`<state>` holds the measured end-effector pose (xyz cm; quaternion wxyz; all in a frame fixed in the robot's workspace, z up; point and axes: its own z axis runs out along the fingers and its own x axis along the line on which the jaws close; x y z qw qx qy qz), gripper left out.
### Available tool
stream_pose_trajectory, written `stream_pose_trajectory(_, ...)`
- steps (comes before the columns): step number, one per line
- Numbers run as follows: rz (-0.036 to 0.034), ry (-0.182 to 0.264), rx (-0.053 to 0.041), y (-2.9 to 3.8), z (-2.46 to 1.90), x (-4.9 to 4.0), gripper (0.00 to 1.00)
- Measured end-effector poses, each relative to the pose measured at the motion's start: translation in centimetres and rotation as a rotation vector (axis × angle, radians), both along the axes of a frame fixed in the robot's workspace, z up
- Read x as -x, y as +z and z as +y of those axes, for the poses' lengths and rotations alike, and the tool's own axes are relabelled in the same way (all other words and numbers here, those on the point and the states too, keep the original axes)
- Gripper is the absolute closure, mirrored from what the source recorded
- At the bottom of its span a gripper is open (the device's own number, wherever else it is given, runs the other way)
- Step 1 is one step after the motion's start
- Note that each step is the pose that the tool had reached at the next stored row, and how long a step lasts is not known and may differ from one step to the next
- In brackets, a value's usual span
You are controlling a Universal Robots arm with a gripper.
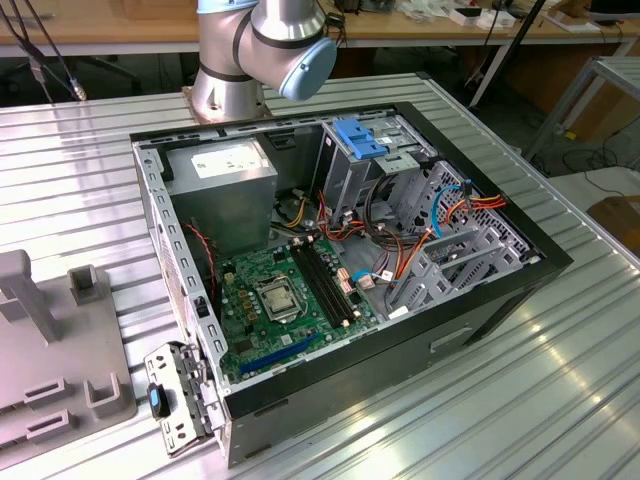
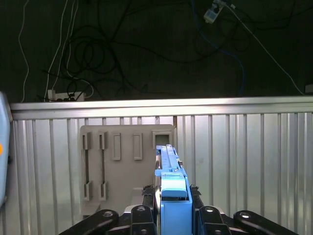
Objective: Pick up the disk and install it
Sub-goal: 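Pick up the disk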
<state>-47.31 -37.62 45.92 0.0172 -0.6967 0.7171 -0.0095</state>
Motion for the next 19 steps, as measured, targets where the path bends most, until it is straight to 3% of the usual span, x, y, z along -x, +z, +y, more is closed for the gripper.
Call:
stream_pose_trajectory(9, 0.0, 0.0, 0.0, 0.66, 0.0, 0.0, 0.63)
stream_pose_trajectory(19, 0.0003, 0.0, 0.0001, 2.25, 0.0, -0.01, 0.63)
